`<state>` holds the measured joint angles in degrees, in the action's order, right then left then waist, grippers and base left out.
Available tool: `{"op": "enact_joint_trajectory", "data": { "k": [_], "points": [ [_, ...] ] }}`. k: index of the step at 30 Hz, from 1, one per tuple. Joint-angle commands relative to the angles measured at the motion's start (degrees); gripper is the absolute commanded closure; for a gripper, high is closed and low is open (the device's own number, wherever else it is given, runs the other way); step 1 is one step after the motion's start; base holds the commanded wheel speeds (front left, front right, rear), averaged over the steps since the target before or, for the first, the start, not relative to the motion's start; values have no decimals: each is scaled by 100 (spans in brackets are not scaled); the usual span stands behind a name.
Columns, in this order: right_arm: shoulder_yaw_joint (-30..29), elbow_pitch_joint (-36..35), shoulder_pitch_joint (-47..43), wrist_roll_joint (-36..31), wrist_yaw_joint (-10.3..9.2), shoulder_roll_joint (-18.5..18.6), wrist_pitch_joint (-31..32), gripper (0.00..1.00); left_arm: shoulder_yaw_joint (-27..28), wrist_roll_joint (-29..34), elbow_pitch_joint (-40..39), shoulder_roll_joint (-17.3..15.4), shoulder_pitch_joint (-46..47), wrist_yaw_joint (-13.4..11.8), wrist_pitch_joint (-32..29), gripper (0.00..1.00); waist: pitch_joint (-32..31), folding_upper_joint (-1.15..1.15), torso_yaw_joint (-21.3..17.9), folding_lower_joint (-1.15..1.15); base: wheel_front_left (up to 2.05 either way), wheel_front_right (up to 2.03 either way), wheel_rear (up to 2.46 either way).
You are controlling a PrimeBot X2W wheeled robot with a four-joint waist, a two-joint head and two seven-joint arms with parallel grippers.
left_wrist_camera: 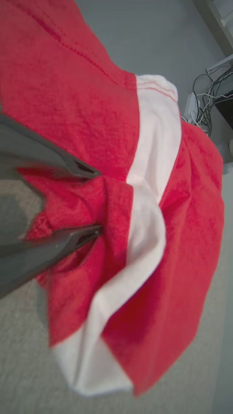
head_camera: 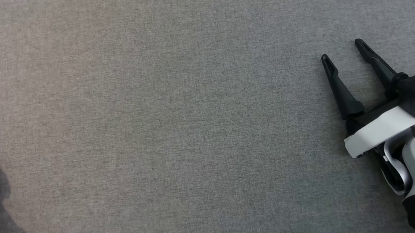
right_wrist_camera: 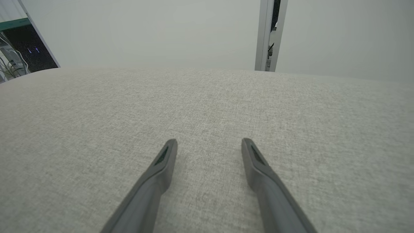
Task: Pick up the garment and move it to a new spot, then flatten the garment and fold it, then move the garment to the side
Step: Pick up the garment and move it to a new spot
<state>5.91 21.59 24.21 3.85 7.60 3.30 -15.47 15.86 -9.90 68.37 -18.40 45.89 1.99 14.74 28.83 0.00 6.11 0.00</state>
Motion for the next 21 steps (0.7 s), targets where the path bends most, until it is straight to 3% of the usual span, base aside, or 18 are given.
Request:
{"op": "enact_joint_trajectory", "data": {
  "k": [1, 5, 12, 17, 21],
  "points": [
    [-88, 287, -197, 37, -20, 117, 63, 0, -8, -17, 55, -51, 77, 42, 8, 100, 10, 0, -32, 0, 0, 0, 0],
    [-119, 272, -231, 91, -19, 69, 62, 0, -67, -27, -33, -116, 202, 188, 40, 100, -137, 0, -103, 0, 0, 0, 0],
    [-94, 247, -242, 250, -15, -16, 40, 0, -516, 401, -981, -59, 269, 277, 46, 100, -514, 0, -226, 0, 0, 0, 0],
    [-63, 252, -301, 464, -13, -22, 36, 0, -804, 534, -1488, 172, 298, 371, 47, 100, -777, 0, -401, 0, 0, 0, 0],
    [24, 290, -408, 617, -12, -24, 36, 0, -1135, 618, -1821, 552, 233, 443, 48, 100, -970, 0, -551, 0, 0, 0, 0]
  ]
}}
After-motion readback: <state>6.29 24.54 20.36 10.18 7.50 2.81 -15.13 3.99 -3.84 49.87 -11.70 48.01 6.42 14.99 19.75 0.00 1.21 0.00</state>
